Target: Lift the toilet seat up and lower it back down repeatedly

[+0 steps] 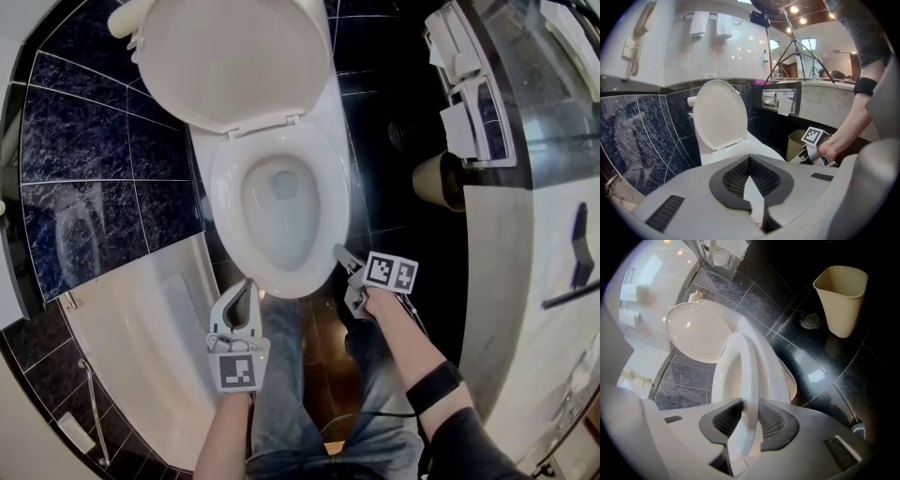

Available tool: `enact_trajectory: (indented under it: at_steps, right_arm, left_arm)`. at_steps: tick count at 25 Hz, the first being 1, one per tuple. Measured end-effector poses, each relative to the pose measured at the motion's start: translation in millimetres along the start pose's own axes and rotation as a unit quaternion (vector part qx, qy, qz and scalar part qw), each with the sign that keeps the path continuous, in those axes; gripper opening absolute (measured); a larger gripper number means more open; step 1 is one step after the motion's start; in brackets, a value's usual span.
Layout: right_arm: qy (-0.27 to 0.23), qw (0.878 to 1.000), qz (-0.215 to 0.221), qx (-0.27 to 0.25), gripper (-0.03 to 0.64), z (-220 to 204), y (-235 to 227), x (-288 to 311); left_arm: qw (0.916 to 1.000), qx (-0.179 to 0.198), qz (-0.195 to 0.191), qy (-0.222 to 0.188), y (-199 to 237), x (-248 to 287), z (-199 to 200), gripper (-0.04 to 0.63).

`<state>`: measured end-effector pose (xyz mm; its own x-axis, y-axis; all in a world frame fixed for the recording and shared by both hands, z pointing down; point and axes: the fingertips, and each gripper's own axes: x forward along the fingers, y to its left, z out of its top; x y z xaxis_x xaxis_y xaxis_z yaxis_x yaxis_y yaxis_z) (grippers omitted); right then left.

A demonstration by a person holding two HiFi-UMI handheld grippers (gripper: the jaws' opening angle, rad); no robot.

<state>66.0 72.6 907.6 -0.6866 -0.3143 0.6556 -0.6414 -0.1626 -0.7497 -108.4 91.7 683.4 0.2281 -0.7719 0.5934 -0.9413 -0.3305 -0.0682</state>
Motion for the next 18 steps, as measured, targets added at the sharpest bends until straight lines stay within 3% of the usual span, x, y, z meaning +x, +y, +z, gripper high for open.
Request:
enact_trajectory:
  at_steps: [6, 11, 18]
  right_arm:
    - [0.005, 1.0, 0.01, 0.014, 0.117, 9.6, 37.3, -28.3]
    - [0.009, 1.0, 0.015, 0.015, 0.118, 27.8, 79.7, -57.5]
    - [0.01, 1.0, 0.016, 0.006, 0.121, 58.1, 131.1, -83.8]
  left_arm:
    - [0.9996, -0.025, -0.003, 0.014, -8.7, -23.7, 2.4, -0.003]
    - [0.9986, -0.023, -0.016, 0.046, -17.9, -56.5, -22.1, -0.003]
    - [0.9902, -0.096, -0.021, 0.1, -28.4, -62.4, -53.3, -0.003]
